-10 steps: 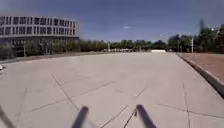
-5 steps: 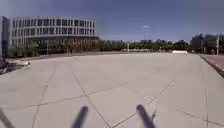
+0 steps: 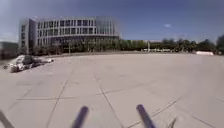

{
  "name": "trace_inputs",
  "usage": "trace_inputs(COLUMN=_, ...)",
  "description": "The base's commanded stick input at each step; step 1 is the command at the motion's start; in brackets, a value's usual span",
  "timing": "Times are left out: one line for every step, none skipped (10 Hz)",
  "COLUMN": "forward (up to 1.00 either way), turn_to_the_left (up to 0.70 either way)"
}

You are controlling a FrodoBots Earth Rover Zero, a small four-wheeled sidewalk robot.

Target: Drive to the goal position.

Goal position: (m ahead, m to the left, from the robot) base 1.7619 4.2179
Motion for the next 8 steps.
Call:
trace_inputs(forward=0.00, turn_to_the_left=0.70)
trace_inputs(forward=0.00, turn_to_the_left=0.70)
trace_inputs(forward=0.00, turn_to_the_left=0.70)
trace_inputs(forward=0.00, turn_to_the_left=0.70)
trace_inputs(forward=0.00, turn_to_the_left=0.70)
trace_inputs(forward=0.00, turn_to_the_left=0.70)
trace_inputs(forward=0.00, turn_to_the_left=0.70)
trace_inputs(forward=0.00, turn_to_the_left=0.70)
